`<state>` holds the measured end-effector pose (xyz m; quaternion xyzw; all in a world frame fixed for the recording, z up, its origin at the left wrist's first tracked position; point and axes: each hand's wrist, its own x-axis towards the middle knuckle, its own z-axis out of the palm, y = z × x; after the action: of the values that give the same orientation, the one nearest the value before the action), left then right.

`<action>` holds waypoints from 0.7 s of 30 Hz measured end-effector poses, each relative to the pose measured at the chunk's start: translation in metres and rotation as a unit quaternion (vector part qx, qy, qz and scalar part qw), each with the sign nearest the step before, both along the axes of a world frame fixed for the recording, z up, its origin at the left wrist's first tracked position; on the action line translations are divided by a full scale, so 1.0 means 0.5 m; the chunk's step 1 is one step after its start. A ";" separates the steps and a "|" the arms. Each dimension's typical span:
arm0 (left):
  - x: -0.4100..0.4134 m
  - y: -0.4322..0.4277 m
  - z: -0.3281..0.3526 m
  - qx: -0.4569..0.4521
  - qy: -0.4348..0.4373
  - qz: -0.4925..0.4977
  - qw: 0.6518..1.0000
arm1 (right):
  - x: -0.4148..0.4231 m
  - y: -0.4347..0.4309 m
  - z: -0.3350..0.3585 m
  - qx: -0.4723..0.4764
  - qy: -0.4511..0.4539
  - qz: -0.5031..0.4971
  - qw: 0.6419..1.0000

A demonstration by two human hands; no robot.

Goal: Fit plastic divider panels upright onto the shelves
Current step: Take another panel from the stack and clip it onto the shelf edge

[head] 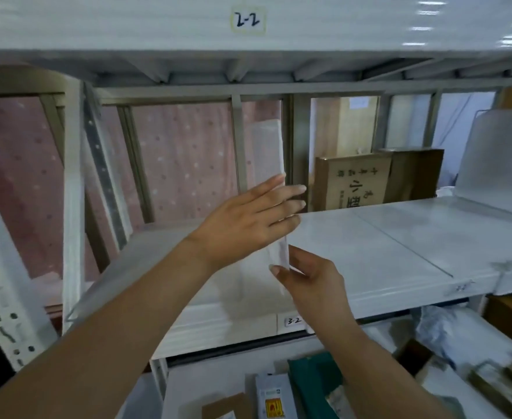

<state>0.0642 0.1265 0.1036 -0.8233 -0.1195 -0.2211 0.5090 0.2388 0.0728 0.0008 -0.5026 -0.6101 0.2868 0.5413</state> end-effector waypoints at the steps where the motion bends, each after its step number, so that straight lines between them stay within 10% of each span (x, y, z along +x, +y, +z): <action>1: 0.021 0.008 0.015 0.004 0.013 0.001 1.000 | 0.015 0.005 0.007 0.003 0.002 -0.001 1.000; 21: 0.467 0.065 0.067 0.091 -0.003 -0.122 0.988 | 0.467 0.030 0.020 0.026 0.007 -0.022 0.999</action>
<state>0.2978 0.1592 0.1371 -0.7813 0.0003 -0.2939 0.5507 0.4723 0.0880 0.0105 -0.4994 -0.6022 0.2625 0.5649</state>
